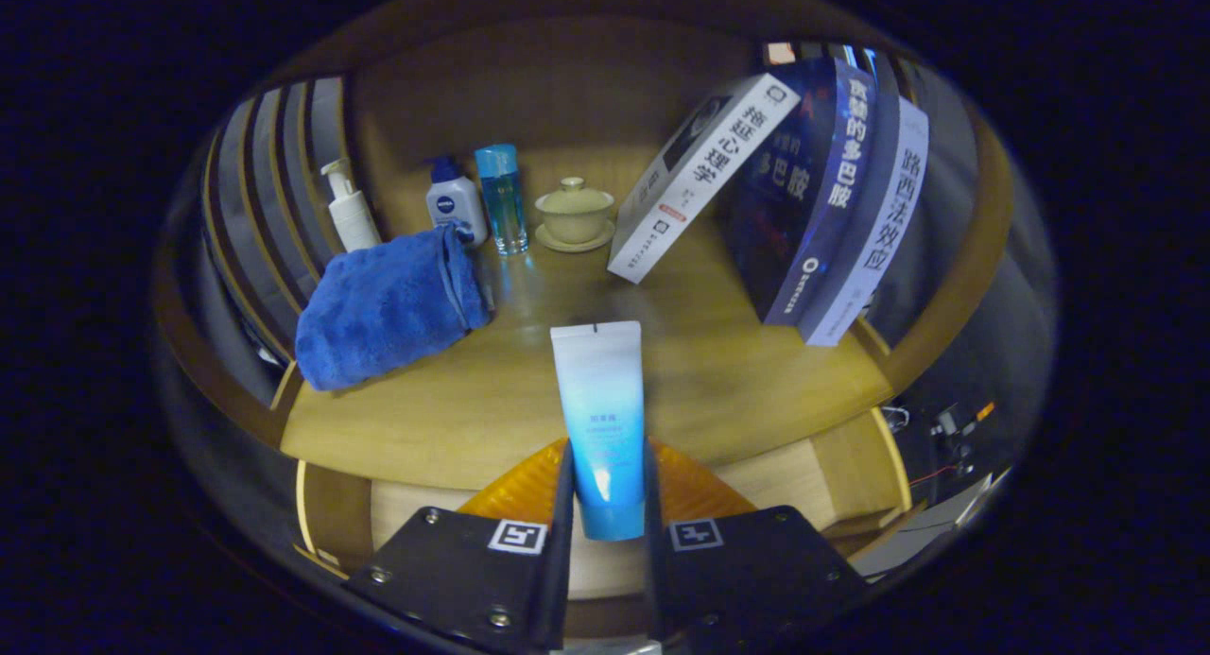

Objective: Pull open the drawer, take out the items inside it, and place them on the countertop above the cabinet.

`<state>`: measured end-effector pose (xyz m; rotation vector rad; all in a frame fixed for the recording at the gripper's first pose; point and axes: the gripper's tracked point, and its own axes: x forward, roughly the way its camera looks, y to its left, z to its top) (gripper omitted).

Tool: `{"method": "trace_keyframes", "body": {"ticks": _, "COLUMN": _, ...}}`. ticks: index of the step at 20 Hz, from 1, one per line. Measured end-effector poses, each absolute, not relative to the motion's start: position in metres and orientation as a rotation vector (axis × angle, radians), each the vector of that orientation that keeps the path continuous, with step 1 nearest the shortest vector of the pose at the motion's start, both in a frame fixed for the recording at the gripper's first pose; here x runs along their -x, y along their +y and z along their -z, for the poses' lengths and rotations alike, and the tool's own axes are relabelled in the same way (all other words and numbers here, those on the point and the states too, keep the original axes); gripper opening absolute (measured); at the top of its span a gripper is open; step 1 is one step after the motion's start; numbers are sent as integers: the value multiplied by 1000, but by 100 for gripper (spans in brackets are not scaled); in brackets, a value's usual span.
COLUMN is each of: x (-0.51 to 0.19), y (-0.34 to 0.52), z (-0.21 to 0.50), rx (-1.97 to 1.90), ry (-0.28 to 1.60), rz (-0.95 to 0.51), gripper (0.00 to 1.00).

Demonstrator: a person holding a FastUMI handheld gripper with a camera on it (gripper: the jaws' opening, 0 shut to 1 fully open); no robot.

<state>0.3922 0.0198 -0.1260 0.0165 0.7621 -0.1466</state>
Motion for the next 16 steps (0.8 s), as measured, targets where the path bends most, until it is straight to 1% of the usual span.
{"method": "trace_keyframes", "body": {"ticks": 3, "x": -415, "y": 14, "z": 125, "rx": -74, "ry": 707, "rz": 146, "gripper": 33}}
{"method": "trace_keyframes", "body": {"ticks": 5, "x": -421, "y": 15, "z": 126, "rx": -103, "ry": 685, "rz": 119, "gripper": 41}}
{"method": "trace_keyframes", "body": {"ticks": 6, "x": -425, "y": 15, "z": 122, "rx": -112, "ry": 657, "rz": 111, "gripper": 42}}
{"method": "trace_keyframes", "body": {"ticks": 8, "x": -424, "y": 10, "z": 111, "rx": -115, "ry": 598, "rz": 126, "gripper": 55}}
{"method": "trace_keyframes", "body": {"ticks": 11, "x": -408, "y": 12, "z": 83, "rx": -102, "ry": 467, "rz": 119, "gripper": 81}}
{"method": "trace_keyframes", "body": {"ticks": 16, "x": -336, "y": 20, "z": 55, "rx": -44, "ry": 286, "rz": 111, "gripper": 81}}
